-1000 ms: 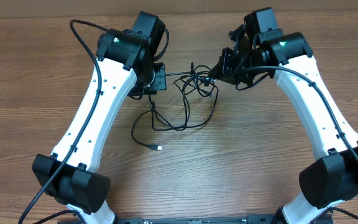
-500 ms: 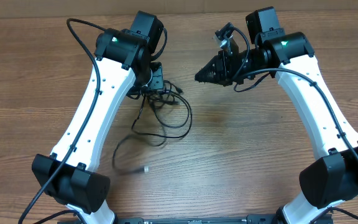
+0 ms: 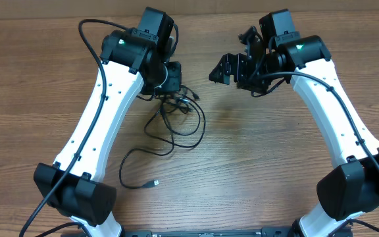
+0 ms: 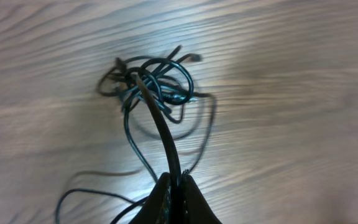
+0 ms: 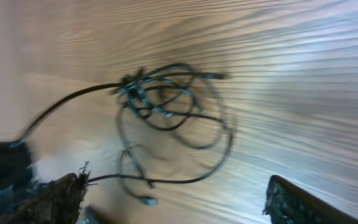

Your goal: Untangle cables

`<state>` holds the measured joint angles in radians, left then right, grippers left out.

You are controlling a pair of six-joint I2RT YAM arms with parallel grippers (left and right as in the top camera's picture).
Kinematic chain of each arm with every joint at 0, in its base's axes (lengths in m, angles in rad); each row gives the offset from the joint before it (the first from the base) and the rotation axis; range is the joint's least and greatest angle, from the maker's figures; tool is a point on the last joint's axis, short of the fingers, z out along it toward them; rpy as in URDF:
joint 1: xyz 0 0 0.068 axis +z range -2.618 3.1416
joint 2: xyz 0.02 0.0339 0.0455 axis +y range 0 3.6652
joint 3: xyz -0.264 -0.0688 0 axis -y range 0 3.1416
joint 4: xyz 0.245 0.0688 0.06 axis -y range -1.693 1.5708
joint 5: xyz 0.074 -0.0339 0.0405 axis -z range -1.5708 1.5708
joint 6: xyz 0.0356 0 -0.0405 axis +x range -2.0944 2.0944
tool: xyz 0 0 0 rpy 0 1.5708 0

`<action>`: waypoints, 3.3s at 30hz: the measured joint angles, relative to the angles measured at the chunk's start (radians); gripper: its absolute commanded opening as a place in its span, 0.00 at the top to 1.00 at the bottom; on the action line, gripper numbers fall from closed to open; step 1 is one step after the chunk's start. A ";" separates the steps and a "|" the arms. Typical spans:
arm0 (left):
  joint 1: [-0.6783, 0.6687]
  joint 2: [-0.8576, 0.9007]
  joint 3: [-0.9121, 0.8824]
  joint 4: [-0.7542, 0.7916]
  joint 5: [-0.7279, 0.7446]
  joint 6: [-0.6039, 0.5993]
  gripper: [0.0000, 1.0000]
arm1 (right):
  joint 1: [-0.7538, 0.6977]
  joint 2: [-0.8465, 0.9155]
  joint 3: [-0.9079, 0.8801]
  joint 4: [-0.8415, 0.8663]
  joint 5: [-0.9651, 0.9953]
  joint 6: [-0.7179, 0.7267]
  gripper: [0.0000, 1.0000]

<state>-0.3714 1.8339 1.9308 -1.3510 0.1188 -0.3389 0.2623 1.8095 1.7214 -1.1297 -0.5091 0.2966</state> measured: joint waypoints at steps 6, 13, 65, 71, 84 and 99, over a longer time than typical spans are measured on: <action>0.000 -0.076 0.000 0.074 0.138 0.068 0.96 | 0.000 0.000 -0.018 0.012 0.101 0.043 0.00; 0.000 -0.256 0.000 0.092 0.282 0.095 0.96 | 0.014 0.000 -0.018 0.036 0.117 0.051 0.00; -0.002 -0.254 0.000 0.077 0.242 -0.047 0.96 | 0.101 0.000 -0.161 0.167 0.135 0.095 0.00; -0.002 -0.276 0.000 0.045 0.186 -0.051 0.96 | 0.106 0.000 -0.161 0.147 0.244 0.139 0.00; -0.013 -0.295 -0.002 -0.058 -0.084 -0.124 0.96 | 0.005 0.000 -0.166 0.088 0.472 0.295 0.00; -0.013 -0.297 -0.002 -0.057 -0.109 -0.131 0.90 | 0.001 0.000 -0.167 0.180 0.122 0.132 0.02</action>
<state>-0.3840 1.5368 1.9293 -1.4082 0.0101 -0.4698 0.2634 1.8095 1.5547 -0.9497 -0.3870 0.4282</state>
